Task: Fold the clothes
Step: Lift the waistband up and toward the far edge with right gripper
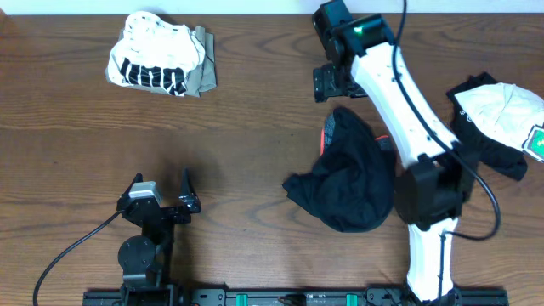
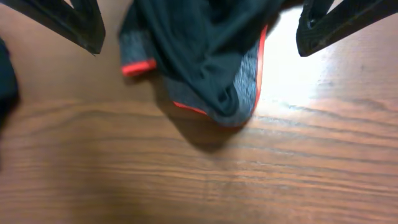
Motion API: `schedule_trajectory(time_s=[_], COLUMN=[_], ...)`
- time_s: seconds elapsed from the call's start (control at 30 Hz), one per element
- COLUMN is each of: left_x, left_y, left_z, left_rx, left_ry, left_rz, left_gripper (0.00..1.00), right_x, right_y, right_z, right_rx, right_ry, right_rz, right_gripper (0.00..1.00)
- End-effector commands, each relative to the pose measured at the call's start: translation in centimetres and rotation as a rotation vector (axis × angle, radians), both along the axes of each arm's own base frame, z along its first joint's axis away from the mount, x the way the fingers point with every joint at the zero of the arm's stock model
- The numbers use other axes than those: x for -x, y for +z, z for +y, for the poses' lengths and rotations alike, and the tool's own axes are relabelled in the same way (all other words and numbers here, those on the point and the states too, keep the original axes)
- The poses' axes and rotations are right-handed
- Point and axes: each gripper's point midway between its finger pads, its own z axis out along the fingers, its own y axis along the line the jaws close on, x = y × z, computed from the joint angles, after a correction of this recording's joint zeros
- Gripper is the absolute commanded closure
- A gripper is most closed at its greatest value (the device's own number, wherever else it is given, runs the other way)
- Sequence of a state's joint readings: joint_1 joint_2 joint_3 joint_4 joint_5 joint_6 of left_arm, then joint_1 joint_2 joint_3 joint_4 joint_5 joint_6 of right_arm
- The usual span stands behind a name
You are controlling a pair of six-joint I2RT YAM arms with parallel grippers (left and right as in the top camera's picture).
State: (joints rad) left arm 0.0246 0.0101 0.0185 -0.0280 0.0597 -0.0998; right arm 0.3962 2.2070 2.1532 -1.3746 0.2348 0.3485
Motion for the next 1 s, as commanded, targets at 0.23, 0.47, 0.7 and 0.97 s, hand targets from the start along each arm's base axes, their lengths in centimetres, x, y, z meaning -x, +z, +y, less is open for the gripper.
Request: schedule_trajectory(time_s=[0.23,0.47,0.7,0.97], left_x=[0.1,0.1,0.1,0.1], left_y=[-1.4,-1.3,-1.3,-1.3], left_z=[-1.1,-1.4,-1.3,-1.3], left_rx=[0.259,0.423,0.423,0.423], left_ry=[-0.031,-0.027,-0.027,-0.027], left_rz=[0.044,0.047,0.047,0.047], left_gripper=[0.02,0.02,0.02,0.02], right_x=[-0.2,0.1,0.0,0.1], right_y=[-7.3,-9.0,-9.1,-9.3], right_z=[-0.4,-1.4,-1.7,-0.3], right_rx=[0.022,0.034,0.025,-0.019], right_ry=[0.009,-0.037,-0.045,-0.03], right_rz=[0.159,0.2,0.205,0.207], right_gripper=[0.08,0.11,0.17,0.18])
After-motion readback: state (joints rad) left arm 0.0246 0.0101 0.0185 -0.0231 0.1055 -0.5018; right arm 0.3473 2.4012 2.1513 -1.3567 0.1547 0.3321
